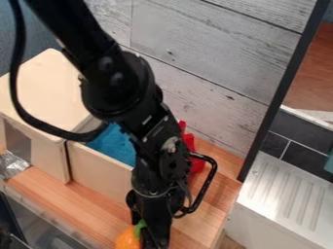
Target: Coloque o objeto da gaveta em cima da mesa no canto direito
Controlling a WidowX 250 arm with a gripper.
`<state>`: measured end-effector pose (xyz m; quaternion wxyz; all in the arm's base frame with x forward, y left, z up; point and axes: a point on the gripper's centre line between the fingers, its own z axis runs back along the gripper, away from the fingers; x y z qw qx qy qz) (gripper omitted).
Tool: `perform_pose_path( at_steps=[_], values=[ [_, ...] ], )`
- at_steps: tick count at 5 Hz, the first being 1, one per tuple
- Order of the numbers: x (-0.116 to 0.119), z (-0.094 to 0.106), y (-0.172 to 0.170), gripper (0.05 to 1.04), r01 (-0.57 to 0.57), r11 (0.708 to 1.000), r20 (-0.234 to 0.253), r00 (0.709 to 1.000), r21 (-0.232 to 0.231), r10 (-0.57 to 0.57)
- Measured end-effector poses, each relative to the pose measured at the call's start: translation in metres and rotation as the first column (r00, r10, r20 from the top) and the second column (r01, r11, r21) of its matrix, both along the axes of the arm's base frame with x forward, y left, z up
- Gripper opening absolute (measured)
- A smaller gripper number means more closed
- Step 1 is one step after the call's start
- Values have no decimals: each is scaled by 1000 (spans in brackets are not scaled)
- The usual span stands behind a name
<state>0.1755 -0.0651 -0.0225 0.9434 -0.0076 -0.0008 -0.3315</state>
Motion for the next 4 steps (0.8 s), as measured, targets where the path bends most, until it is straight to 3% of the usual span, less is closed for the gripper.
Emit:
perform_pose_path(
  at_steps=[1,2,4],
  values=[
    [-18,-3,7,919,23,1000,-58,998,17,-22],
    [-18,15,2,1017,45,999,-12,999,11,-45],
    [-31,91,10,1005,2,999,118,993,-46,4]
  ],
)
